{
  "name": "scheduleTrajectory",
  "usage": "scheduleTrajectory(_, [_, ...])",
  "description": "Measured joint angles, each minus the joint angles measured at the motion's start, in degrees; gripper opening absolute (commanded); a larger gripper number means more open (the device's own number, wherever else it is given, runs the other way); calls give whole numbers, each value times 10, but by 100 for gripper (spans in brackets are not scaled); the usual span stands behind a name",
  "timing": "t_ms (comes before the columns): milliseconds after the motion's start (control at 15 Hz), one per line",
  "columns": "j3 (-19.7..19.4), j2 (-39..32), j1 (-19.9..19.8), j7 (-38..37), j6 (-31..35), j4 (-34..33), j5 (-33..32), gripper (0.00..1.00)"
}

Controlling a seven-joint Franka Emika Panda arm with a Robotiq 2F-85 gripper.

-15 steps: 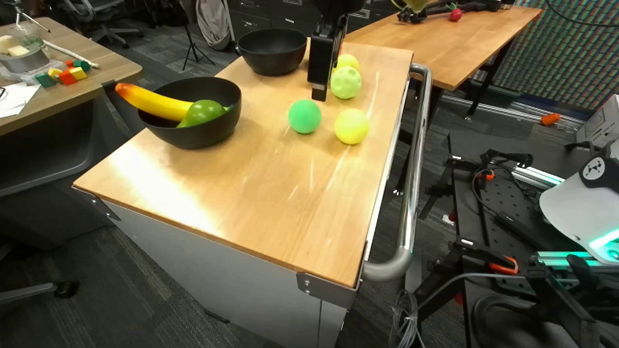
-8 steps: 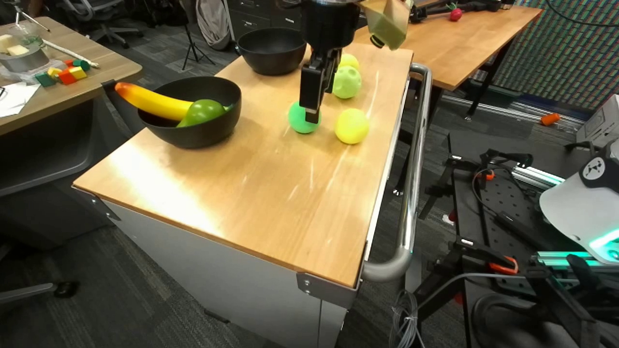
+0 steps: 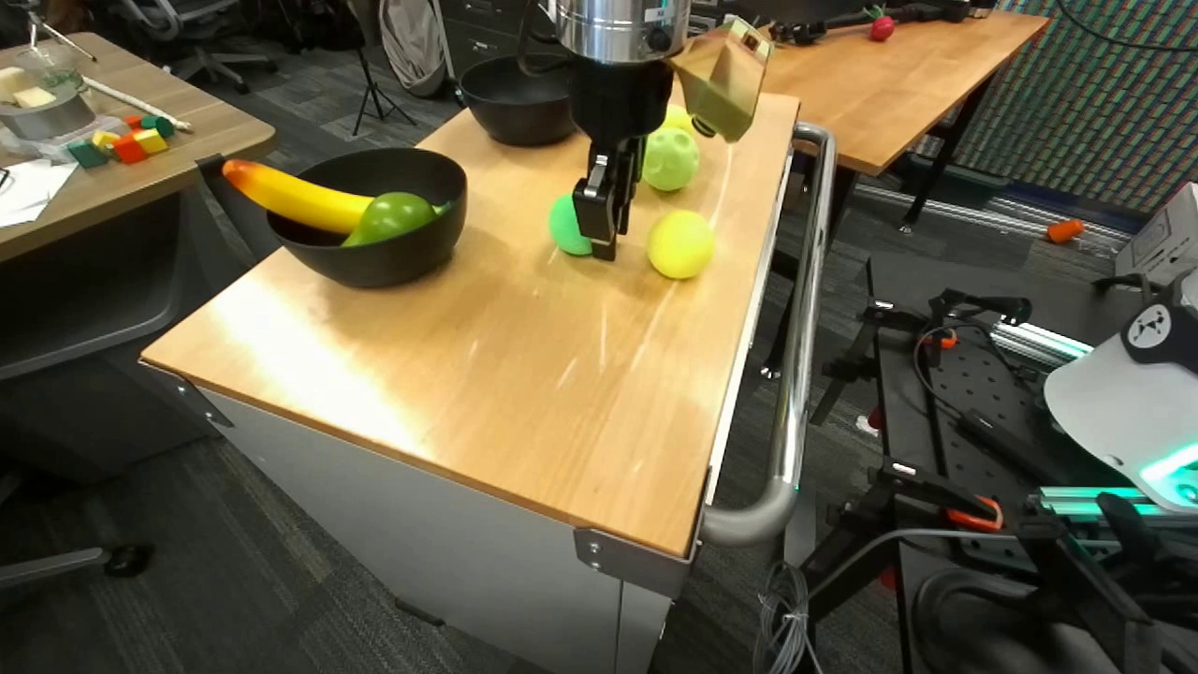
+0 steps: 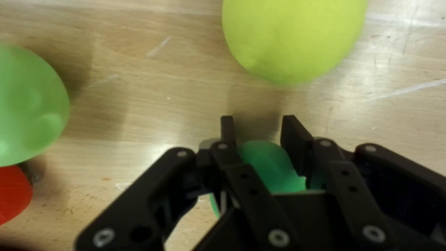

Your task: Put the fruits in the bowls one by one then move the apple to the left

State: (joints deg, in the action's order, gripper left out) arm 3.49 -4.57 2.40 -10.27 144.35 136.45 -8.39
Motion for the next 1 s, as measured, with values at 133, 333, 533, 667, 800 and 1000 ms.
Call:
scheduleTrajectory(133, [0,-3,0,-1,0,-8,0,1])
scheduleTrajectory(333, [0,-4,2,-1,-1,-19,3,13])
scheduleTrajectory(533, [1,-4,6,-1,-19,-33,8,38])
scheduleTrajectory(667, [1,0,8,-1,-19,-42,8,55])
scheduleTrajectory(800, [1,5,8,-1,-18,-52,8,68])
scheduleTrajectory(1000, [0,5,8,-1,-18,-71,8,92])
